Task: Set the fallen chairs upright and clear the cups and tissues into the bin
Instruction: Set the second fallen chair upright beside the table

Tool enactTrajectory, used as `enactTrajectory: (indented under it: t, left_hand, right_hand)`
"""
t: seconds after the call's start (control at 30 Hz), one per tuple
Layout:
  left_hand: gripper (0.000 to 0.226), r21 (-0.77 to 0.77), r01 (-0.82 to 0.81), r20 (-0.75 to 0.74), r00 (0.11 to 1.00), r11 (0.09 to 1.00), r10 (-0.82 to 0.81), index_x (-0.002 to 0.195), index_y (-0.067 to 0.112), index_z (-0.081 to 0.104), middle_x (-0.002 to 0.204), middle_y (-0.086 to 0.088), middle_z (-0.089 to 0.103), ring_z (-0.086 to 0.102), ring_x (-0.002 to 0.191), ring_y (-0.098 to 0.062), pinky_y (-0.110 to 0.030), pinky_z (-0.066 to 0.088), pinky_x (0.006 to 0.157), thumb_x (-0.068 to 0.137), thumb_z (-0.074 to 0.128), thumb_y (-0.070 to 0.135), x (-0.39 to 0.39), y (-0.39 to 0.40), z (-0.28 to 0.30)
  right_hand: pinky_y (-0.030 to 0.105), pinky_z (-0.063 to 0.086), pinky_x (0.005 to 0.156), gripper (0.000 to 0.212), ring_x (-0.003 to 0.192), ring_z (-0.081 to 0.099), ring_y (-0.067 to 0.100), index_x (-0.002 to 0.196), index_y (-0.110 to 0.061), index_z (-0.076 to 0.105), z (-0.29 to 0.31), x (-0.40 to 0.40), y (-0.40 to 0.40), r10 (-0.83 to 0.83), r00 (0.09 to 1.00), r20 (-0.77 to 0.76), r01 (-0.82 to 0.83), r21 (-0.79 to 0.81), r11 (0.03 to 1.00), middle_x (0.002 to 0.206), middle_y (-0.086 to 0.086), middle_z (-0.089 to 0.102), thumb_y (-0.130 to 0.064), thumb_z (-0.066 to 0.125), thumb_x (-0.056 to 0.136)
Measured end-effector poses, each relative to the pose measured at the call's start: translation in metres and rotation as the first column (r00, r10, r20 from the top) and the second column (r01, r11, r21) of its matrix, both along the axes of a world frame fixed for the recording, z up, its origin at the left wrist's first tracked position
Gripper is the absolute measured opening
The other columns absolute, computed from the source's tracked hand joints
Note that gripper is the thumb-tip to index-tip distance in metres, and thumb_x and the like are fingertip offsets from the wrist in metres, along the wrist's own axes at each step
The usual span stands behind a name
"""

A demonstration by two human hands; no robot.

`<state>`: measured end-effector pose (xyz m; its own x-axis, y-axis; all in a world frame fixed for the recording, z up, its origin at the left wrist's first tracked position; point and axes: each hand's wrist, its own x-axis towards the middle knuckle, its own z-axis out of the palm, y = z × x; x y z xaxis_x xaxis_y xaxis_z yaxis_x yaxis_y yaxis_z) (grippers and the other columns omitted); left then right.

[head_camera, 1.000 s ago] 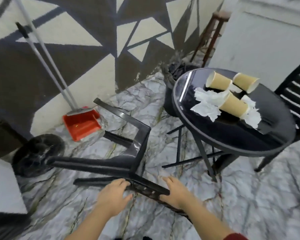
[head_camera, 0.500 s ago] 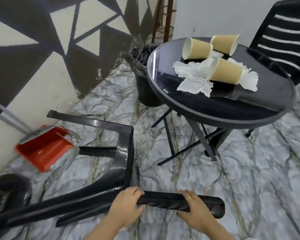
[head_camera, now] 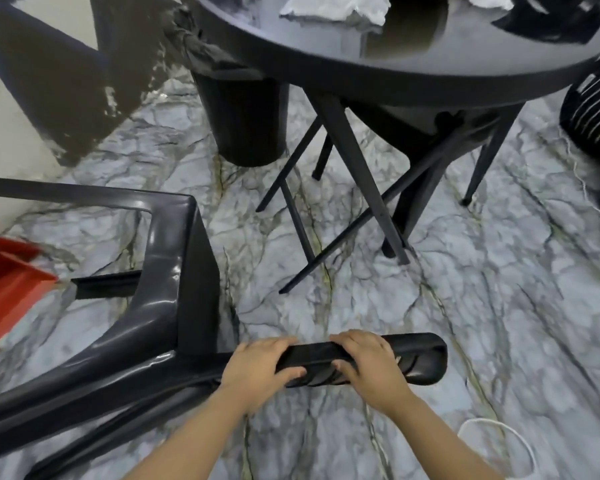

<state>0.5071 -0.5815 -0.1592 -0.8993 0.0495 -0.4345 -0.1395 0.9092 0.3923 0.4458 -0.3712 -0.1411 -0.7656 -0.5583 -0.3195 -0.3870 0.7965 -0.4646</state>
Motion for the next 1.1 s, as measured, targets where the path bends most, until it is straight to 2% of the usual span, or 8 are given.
enactTrajectory:
  t: [0.13, 0.4, 0.53, 0.6, 0.77, 0.83, 0.93, 1.1]
  left_hand:
    - [0.068, 0.14, -0.084, -0.045, 0.995, 0.987, 0.091, 0.125, 0.05, 0.04, 0.119, 0.02, 0.06, 0.054, 0.107, -0.006, -0.032, 0.041, 0.092, 0.063, 0.033, 0.077, 0.001, 0.001, -0.001]
    - [0.039, 0.3, -0.105, -0.148, 0.977, 0.948, 0.155, 0.102, 0.078, 0.034, 0.107, 0.031, 0.061, 0.054, 0.105, 0.003, -0.033, 0.044, 0.092, 0.064, 0.044, 0.078, 0.019, 0.012, 0.057]
    - [0.041, 0.372, -0.127, -0.193, 0.958, 0.919, 0.21, 0.109, 0.067, 0.045, 0.109, 0.045, 0.051, 0.055, 0.098, 0.01, -0.026, 0.046, 0.088, 0.068, 0.052, 0.068, 0.026, 0.022, 0.114]
    - [0.047, 0.443, -0.139, -0.203, 0.947, 0.886, 0.25, 0.111, 0.056, 0.053, 0.11, 0.038, 0.056, 0.058, 0.096, 0.009, -0.025, 0.048, 0.085, 0.067, 0.054, 0.072, 0.032, 0.025, 0.139]
    - [0.044, 0.52, -0.183, -0.224, 0.913, 0.834, 0.34, 0.104, 0.051, 0.063, 0.106, 0.034, 0.063, 0.063, 0.095, 0.005, -0.019, 0.048, 0.085, 0.063, 0.063, 0.068, 0.051, 0.033, 0.191]
    - [0.037, 0.531, -0.201, -0.241, 0.895, 0.823, 0.374, 0.099, 0.053, 0.064, 0.103, 0.035, 0.064, 0.063, 0.094, 0.007, -0.011, 0.046, 0.083, 0.062, 0.067, 0.054, 0.059, 0.037, 0.21]
    - [0.035, 0.546, -0.238, -0.23, 0.879, 0.803, 0.417, 0.093, 0.054, 0.066, 0.1, 0.035, 0.065, 0.062, 0.092, 0.009, -0.003, 0.042, 0.082, 0.059, 0.069, 0.053, 0.074, 0.039, 0.234]
    - [0.038, 0.524, -0.248, -0.225, 0.882, 0.815, 0.413, 0.099, 0.044, 0.067, 0.101, 0.023, 0.067, 0.064, 0.094, 0.002, -0.005, 0.042, 0.082, 0.062, 0.069, 0.053, 0.104, 0.032, 0.273]
  right_hand:
    - [0.031, 0.019, 0.104, 0.04, 0.126, 0.036, 0.013, 0.13, -0.03, 0.048, 0.004, -0.006, -0.002, -0.035, 0.998, 0.052, 0.037, -0.036, 0.999, 0.131, -0.011, 0.052, -0.036, 0.052, 0.09]
    - [0.026, 0.019, 0.092, 0.037, 0.122, 0.039, 0.008, 0.125, -0.035, 0.053, 0.08, -0.002, 0.015, -0.037, 0.999, 0.016, 0.038, -0.066, 0.997, 0.128, -0.017, 0.055, -0.044, 0.051, 0.089]
    - [0.035, 0.014, 0.105, 0.033, 0.126, 0.038, 0.009, 0.116, -0.037, 0.059, 0.14, -0.009, 0.051, -0.234, 0.961, -0.149, 0.237, 0.004, 0.972, 0.126, -0.019, 0.057, -0.051, 0.048, 0.088]
    - [0.041, 0.013, 0.109, 0.037, 0.129, 0.036, 0.01, 0.115, -0.038, 0.059, 0.166, -0.012, 0.073, -0.388, 0.897, -0.213, 0.395, -0.008, 0.919, 0.131, -0.018, 0.054, -0.056, 0.052, 0.084]
    - [0.048, 0.021, 0.111, 0.06, 0.136, 0.027, 0.014, 0.125, -0.041, 0.047, 0.227, -0.007, 0.097, -0.592, 0.788, -0.169, 0.568, -0.174, 0.805, 0.141, -0.017, 0.036, -0.056, 0.068, 0.071]
    - [0.034, 0.043, 0.098, 0.046, 0.122, 0.046, 0.011, 0.105, -0.04, 0.057, 0.249, -0.003, 0.106, -0.664, 0.747, -0.024, 0.633, -0.282, 0.721, 0.124, -0.02, 0.055, -0.055, 0.072, 0.065]
    - [0.006, 0.043, 0.062, 0.022, 0.086, 0.058, -0.001, 0.079, -0.031, 0.065, 0.28, 0.007, 0.113, -0.631, 0.742, 0.226, 0.664, -0.377, 0.646, 0.083, -0.02, 0.067, -0.041, 0.079, 0.065]
    - [0.007, 0.045, 0.064, 0.024, 0.08, 0.059, -0.003, 0.08, -0.03, 0.068, 0.33, 0.031, 0.097, -0.568, 0.781, 0.26, 0.621, -0.423, 0.66, 0.083, -0.008, 0.068, -0.024, 0.084, 0.063]
